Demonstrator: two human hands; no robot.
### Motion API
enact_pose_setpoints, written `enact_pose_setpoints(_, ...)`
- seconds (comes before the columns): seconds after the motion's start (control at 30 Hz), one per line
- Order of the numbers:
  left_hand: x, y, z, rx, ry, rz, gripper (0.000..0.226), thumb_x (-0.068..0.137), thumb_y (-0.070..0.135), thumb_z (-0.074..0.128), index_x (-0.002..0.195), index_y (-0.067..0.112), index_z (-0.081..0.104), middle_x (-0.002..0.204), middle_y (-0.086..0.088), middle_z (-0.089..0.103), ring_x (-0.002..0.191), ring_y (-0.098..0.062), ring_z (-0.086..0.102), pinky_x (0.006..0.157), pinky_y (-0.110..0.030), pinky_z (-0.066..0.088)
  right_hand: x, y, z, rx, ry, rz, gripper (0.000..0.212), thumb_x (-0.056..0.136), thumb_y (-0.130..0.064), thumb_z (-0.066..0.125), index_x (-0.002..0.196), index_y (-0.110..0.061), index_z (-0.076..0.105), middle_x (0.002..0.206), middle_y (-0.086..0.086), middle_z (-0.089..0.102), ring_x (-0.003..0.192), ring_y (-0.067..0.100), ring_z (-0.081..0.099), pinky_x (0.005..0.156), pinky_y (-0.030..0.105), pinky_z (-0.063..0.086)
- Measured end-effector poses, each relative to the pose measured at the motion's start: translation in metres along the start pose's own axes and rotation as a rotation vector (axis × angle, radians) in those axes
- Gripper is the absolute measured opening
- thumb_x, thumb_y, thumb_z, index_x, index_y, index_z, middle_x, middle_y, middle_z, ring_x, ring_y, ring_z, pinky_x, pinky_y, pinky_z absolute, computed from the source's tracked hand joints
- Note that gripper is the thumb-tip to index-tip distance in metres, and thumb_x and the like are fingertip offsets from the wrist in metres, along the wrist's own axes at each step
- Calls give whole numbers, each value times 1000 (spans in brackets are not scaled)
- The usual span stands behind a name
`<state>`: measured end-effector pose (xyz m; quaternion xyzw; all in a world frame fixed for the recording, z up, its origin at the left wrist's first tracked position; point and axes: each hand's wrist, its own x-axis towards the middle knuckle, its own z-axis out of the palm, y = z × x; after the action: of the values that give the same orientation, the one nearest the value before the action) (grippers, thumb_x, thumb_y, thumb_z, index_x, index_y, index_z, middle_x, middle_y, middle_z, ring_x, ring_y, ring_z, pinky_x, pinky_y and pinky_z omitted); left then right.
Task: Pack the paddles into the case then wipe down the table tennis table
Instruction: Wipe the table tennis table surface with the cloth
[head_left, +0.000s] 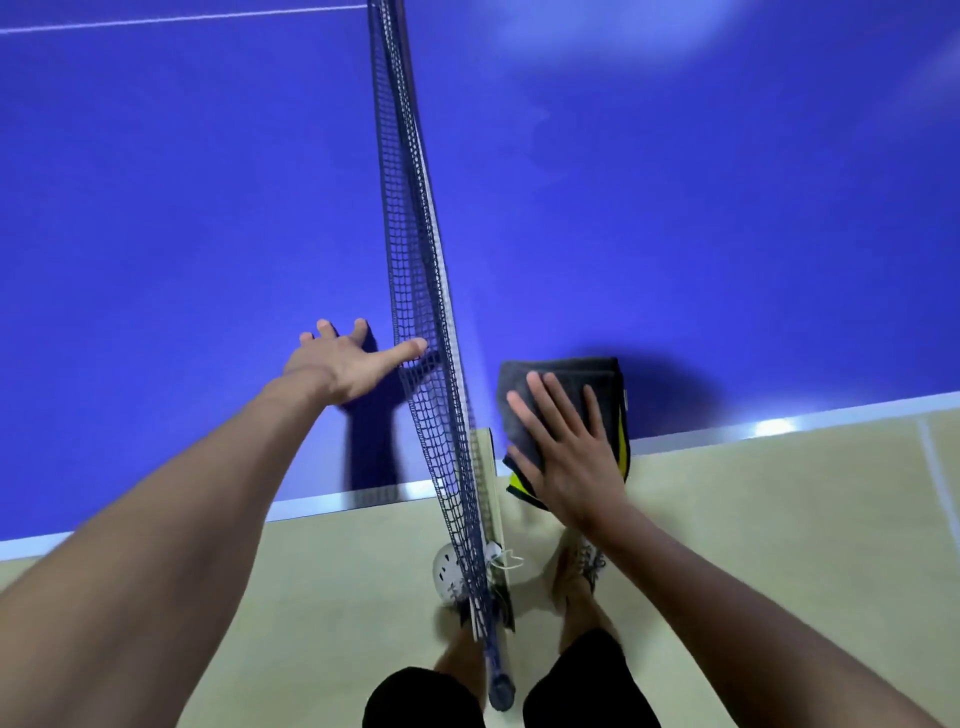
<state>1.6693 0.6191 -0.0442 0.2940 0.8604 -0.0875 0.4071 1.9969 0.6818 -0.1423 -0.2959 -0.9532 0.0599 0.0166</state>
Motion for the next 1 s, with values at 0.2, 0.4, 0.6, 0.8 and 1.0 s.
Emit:
enact_pose_setpoints(0.2, 8, -3, 7, 21, 6, -1, 129, 67, 111, 20, 171, 39, 1, 179, -12, -9, 165, -41, -8, 128, -62, 17, 100, 16, 9, -34, 60, 71, 66, 111, -61, 39, 170, -31, 37, 181, 2, 22, 168, 21, 18, 131, 64, 17)
enact_pose_setpoints(0.4, 18, -6, 16, 59, 60, -2, 132, 58, 107, 12, 171, 40, 5, 179, -13, 1, 164, -42, 1, 124, -64, 28, 206, 1, 7, 61, -2, 300, 80, 107, -67, 26, 174, -22, 22, 183, 13, 7, 170, 30, 0, 132, 67, -4)
enact_pose_setpoints(0.6, 16, -8, 5, 17, 22, 19, 129, 58, 102, 15, 171, 40, 9, 179, -14, 3, 163, -44, 4, 124, -65, 26, 115, 29, -6, 125, -189, -132, 98, 98, -78, 40, 176, -25, 12, 183, 9, -10, 169, 24, -14, 131, 68, -2)
enact_pose_setpoints(0.8, 14, -10, 7, -8, 32, 5, 127, 57, 101, 12, 170, 43, 11, 180, -10, 0, 165, -40, 2, 126, -61, 27, 168, 48, -11, 154, -214, -189, 96, 94, -89, 44, 173, -40, 19, 184, -4, -5, 169, 14, -11, 133, 64, -3)
enact_pose_setpoints(1.0, 11, -4, 10, -26, 81, -21, 118, 67, 98, 21, 171, 43, 9, 180, -10, -1, 165, -37, 1, 127, -57, 27, 249, 42, -10, 108, -215, -157, 99, 94, -89, 40, 175, -39, 10, 183, 1, -14, 167, 17, -20, 132, 62, -14)
